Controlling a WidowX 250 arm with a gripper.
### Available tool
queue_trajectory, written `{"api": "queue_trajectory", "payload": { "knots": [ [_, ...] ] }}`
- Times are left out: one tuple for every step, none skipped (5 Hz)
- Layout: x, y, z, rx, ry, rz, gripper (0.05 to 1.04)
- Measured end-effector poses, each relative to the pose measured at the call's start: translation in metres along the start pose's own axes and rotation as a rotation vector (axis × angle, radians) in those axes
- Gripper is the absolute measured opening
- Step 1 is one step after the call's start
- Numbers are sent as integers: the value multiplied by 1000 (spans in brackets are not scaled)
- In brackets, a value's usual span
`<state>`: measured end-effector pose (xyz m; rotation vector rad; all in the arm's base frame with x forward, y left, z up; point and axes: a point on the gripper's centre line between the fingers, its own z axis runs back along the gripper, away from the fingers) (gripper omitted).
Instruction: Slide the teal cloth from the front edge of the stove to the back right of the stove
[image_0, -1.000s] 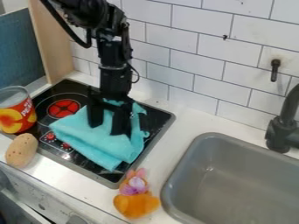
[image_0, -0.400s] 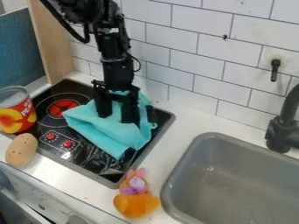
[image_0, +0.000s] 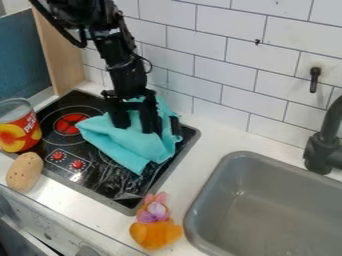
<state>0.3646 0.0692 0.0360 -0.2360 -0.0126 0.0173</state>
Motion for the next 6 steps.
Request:
{"api": "queue_trajectory", "payload": {
  "knots": [
    [-7, 0, 2, 4, -19, 4, 1000],
    [-25, -2, 7, -10, 10, -1, 1001],
    [-42, -13, 18, -26, 4, -21, 1000],
    [-54, -20, 40, -2, -33, -44, 1000],
    [-67, -25, 59, 62, -7, -91, 1000],
    [-81, -43, 73, 161, 73, -168, 1000]
  ]
}}
